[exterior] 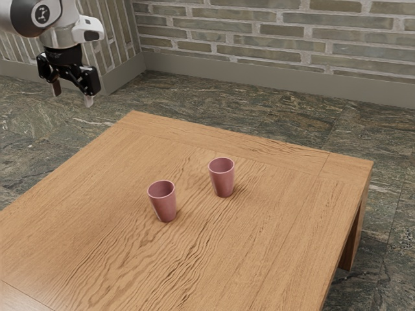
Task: Place the right cup onto the left cup
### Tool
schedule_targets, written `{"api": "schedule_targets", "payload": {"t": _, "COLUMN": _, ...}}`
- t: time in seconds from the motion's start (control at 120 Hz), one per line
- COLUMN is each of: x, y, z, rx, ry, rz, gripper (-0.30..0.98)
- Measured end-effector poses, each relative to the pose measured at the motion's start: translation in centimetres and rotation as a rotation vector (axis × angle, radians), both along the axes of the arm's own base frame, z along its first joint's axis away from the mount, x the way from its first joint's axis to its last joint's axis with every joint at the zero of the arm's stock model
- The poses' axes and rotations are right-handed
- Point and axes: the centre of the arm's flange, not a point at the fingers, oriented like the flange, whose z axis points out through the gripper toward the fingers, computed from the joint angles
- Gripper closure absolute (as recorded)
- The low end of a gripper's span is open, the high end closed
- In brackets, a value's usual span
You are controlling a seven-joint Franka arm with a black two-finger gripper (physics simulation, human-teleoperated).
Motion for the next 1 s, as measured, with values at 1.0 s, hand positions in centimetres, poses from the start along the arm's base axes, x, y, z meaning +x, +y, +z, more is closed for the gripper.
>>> {"api": "schedule_targets", "payload": {"t": 1.0, "x": 13.1, "y": -14.4, "z": -17.0, "rx": -0.161, "ry": 0.041, "rz": -0.202, "gripper": 0.0}}
